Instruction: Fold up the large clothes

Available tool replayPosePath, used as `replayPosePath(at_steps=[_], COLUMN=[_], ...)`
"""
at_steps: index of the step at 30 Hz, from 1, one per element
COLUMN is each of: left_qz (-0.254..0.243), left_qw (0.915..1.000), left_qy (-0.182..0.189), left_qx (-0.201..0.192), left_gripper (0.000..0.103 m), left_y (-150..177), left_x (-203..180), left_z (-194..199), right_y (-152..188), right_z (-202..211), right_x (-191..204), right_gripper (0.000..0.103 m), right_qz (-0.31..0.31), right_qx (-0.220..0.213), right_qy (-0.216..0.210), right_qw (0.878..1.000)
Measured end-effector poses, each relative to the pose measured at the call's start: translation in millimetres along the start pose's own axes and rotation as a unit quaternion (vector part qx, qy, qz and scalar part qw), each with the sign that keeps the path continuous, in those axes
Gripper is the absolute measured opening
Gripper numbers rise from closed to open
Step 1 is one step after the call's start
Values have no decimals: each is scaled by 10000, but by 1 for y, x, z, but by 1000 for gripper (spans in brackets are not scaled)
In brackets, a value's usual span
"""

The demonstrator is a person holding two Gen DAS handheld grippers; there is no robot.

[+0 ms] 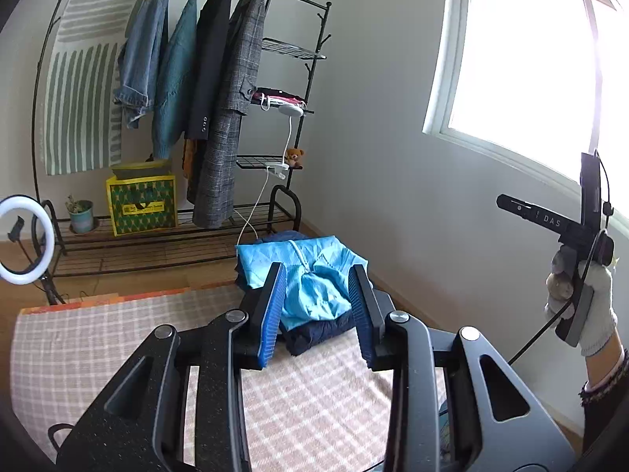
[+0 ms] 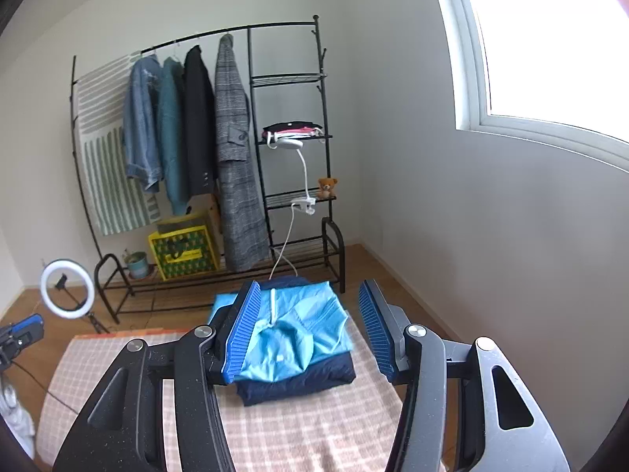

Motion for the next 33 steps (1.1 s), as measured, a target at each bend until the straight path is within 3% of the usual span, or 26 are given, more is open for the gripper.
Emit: replayPosePath(at_steps=[12, 17, 20, 22, 26, 33], left_qz=[-564, -573, -590, -609, -599, -741], left_qw=[9981, 9976, 9970, 9966, 9972, 9963], left_qy=[-102, -129, -161, -203, -165, -239], left_qx=[-205, -371, -482, -520, -427, -363], left_gripper=[34, 47, 63, 77, 85, 101], left_y=[45, 47, 54, 61, 82, 121], left_x=[-30, -32, -29, -26, -19, -9], left_z=[88, 120, 139, 148, 157, 158], right_y=[29, 30, 38, 51, 82, 121], right_z=[71, 100, 111, 119, 119, 114], right_x=[46, 56, 64, 71, 89, 105], right_gripper=[52, 53, 65, 67, 80, 81], right_qz=[197, 295, 336, 341, 487, 584], right_qx=[-50, -197, -240, -240, -71, 67], right_qy=[-275, -350, -377, -429, -413, -197], right_qw=[9994, 9988, 9984, 9982, 9979, 9981])
Point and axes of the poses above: each gripper's, at about its wrist camera, not at the fingertips, and z roughly against the way its jaws point, x to its left, y to its underside, the point moved 5 cm from there along -z, roughly the way its jaws point, and after that the axes turned 9 degrees about z, right-handed, at the moved point
